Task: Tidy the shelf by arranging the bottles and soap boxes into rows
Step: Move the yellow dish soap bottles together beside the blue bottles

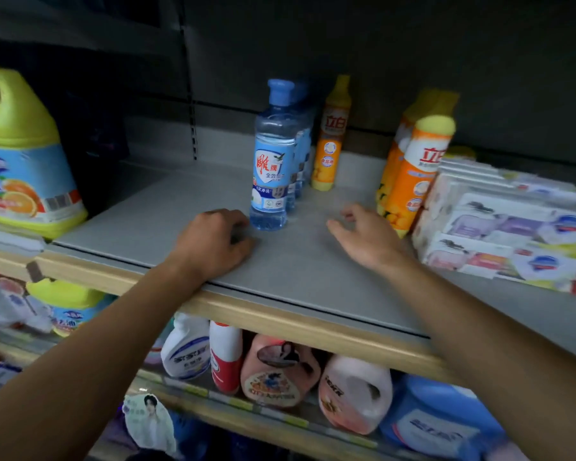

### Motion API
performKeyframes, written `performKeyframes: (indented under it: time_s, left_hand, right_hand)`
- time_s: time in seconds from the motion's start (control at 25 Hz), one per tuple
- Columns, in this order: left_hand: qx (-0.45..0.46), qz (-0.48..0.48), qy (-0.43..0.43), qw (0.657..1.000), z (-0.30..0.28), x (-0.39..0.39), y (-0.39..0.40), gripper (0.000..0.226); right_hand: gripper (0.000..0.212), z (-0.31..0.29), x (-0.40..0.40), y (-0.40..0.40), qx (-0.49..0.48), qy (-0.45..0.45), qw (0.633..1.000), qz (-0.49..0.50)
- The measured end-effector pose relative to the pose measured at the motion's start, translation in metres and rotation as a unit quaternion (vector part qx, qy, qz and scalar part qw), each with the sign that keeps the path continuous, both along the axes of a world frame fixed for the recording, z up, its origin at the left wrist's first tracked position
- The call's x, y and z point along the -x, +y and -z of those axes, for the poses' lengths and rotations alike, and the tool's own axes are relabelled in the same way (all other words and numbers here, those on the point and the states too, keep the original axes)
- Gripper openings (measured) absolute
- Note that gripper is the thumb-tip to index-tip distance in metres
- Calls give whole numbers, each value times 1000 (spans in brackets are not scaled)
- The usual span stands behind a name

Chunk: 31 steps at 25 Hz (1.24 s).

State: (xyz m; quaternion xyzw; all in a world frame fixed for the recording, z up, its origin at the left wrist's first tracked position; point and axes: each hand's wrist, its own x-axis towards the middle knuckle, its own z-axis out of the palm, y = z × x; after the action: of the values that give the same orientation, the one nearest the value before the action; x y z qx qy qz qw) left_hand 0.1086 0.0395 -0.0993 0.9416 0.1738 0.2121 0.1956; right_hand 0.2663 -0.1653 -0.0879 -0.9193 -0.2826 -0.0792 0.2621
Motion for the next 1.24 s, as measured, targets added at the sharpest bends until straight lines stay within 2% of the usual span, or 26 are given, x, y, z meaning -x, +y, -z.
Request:
performKeyframes:
  time_s: [0.16, 0.36, 0.48, 0.64, 0.76, 0.84, 1.0, 1.24]
  left_hand:
    - [44, 78, -46, 995, -12, 1, -54, 30]
    - [127, 132, -93, 979, -34, -50, -129, 31]
    - [196, 127, -95, 968, -38, -94, -157, 41]
    - [218, 106, -84, 967, -29, -155, -178, 59]
    - [267, 109, -84, 954, -15, -187, -180, 64]
    - [264, 105, -81, 955, -6, -199, -177, 64]
    - [246, 119, -64, 960, 2, -192, -168, 63]
    - [249, 188, -63, 948, 11, -101, -157, 58]
  right_hand:
    - [51, 6, 33, -81, 55, -3, 998, 4]
    - [60, 11, 48, -163, 112, -4, 993, 47]
    - [59, 20, 51, -171, 125, -11, 991, 47]
    - [60, 27, 45, -171, 117, -39, 991, 49]
    - [59, 30, 43, -172, 113, -48, 991, 52]
    - [58, 31, 41, -170, 111, -51, 991, 48]
    - [60, 34, 37, -171, 102, -36, 993, 48]
    - [60, 29, 40, -172, 115, -1, 992, 59]
